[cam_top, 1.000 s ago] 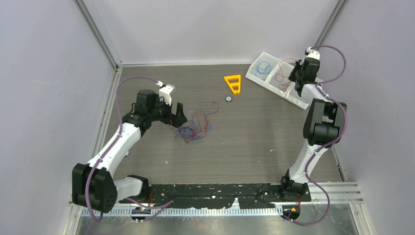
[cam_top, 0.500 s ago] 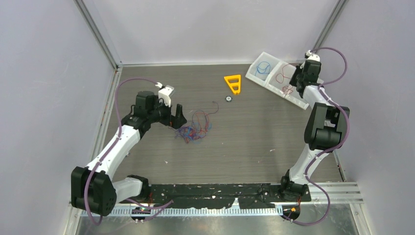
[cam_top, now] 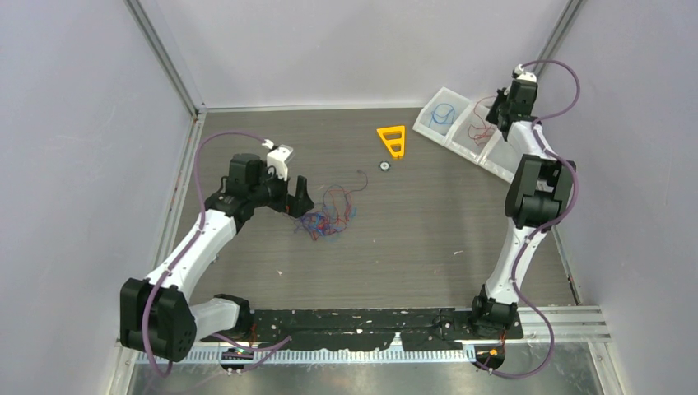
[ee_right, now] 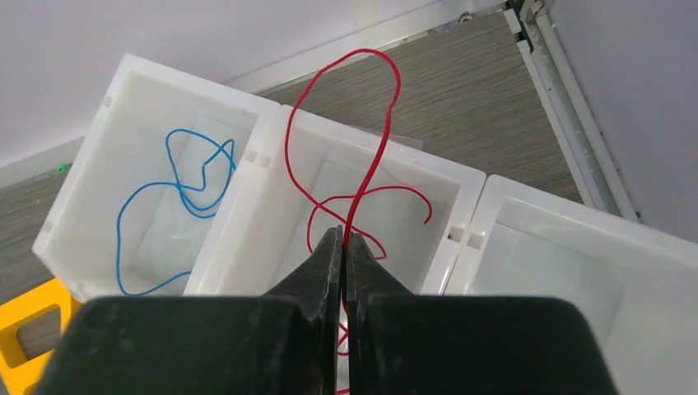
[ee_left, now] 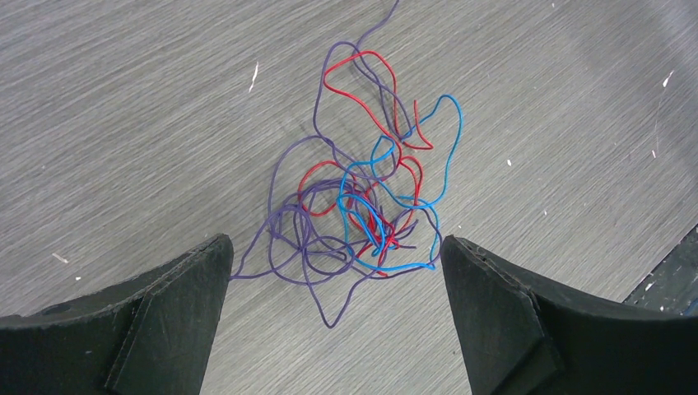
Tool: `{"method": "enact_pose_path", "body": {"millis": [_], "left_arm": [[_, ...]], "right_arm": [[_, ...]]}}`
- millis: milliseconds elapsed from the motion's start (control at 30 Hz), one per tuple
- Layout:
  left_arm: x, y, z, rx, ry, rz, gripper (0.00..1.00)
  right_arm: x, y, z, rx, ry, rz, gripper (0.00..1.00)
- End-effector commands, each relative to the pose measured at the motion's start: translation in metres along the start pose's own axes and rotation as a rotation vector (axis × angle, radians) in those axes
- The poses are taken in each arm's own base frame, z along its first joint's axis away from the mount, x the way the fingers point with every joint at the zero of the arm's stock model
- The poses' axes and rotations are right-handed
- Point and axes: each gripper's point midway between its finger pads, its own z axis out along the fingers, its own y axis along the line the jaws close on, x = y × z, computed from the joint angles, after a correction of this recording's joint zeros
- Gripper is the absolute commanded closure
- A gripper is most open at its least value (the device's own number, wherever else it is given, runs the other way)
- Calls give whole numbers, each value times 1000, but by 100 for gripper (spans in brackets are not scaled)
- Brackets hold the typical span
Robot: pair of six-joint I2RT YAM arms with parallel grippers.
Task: Untangle the cables
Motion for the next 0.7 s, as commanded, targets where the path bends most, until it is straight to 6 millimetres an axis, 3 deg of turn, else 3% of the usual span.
{"method": "enact_pose_path", "body": {"millis": [0, 133, 267, 400, 500, 633, 667], "left_arm": [[-9, 1, -2, 2, -10, 7, 1], [-6, 1, -1, 2, 5, 5, 1], [-6, 3, -1, -3, 10, 6, 1], [-8, 4, -1, -8, 6, 7, 1], [-7, 5, -1, -9, 1, 7, 1], [-5, 4, 1, 2, 0, -2, 1], [-6, 3, 1, 5, -2, -3, 1]], "right_arm": [[-17, 11, 15, -35, -49, -26, 95], [-24, 16, 25, -79, -127, -51, 94], [-16, 25, 31, -123, -124, -67, 95], [-12, 28, 17, -144, -123, -89, 95], [-13, 28, -4, -143, -139, -98, 94], [-7, 25, -18, -134, -119, -129, 64], [-10, 25, -21, -132, -118, -133, 62]]}}
